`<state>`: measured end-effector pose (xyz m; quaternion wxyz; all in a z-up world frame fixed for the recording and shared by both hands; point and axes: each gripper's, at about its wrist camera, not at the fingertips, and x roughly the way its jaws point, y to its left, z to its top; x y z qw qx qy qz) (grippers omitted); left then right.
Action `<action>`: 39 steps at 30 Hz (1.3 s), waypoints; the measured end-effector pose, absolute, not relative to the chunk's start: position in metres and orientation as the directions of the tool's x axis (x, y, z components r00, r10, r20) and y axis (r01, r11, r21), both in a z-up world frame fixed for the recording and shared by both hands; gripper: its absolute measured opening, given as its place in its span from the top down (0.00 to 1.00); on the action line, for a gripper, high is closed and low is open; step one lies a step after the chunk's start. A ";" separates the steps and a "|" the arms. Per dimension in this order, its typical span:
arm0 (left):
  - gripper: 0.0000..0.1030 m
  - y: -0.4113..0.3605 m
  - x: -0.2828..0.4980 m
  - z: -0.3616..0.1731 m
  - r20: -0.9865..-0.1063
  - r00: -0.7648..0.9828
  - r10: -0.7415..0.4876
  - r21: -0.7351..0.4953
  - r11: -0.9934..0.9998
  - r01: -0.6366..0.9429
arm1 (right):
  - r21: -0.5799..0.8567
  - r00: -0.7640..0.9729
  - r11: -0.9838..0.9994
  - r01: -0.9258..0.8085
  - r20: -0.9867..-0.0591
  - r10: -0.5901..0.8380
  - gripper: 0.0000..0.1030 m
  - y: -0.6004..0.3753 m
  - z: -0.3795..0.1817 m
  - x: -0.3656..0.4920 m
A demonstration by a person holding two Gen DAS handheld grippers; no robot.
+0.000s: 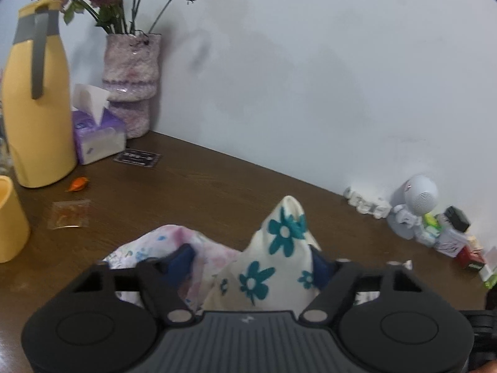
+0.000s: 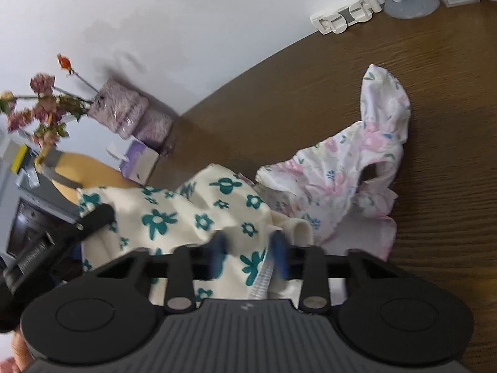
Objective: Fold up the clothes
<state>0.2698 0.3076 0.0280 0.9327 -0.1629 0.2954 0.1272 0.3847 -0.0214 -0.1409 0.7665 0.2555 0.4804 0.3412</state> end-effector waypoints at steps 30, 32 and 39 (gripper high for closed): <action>0.84 0.075 0.099 -0.033 -0.580 0.753 -0.312 0.090 0.894 0.440 | 0.326 0.513 0.726 -0.606 -0.537 0.669 0.96 -0.256 -0.012 0.224; 0.65 0.090 0.104 -0.031 -0.566 0.737 -0.370 -0.033 0.903 0.429 | 0.349 0.507 0.736 -0.580 -0.552 0.662 0.96 -0.268 -0.026 0.221; 0.22 0.136 0.133 0.002 -0.493 0.815 -0.305 -0.138 0.952 0.273 | 0.339 0.522 0.761 -0.553 -0.571 0.633 0.96 -0.284 -0.047 0.199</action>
